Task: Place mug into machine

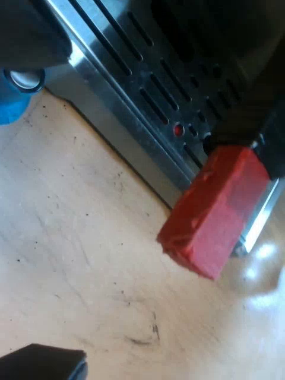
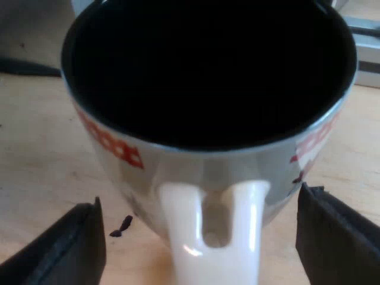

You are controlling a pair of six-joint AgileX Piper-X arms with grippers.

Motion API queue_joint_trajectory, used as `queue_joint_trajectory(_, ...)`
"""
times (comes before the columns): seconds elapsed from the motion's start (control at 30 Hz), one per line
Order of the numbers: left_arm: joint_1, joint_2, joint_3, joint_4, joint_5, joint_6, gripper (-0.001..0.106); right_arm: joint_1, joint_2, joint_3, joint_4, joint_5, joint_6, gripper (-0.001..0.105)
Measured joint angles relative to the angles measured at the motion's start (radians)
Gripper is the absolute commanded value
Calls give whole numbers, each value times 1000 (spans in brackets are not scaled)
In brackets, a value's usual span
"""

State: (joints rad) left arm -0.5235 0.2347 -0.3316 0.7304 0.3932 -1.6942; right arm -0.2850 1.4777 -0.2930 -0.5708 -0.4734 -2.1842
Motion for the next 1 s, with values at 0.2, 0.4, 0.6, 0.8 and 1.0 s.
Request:
queue_joint_trajectory(0.2,0,0,0,0,3,0,95,0,0,0,-10,9,0,44)
queue_joint_trajectory(0.4,0,0,0,0,3,0,95,0,0,0,-10,7,9,1)
queue_joint_trajectory(0.6,0,0,0,0,3,0,95,0,0,0,-10,4,9,0)
queue_joint_trajectory(0.8,0,0,-4,0,18,0,95,0,-11,0,-9,-33,11,0)
queue_joint_trajectory(1.0,0,0,-10,-1,22,0,95,0,-87,10,-2,-37,37,0)
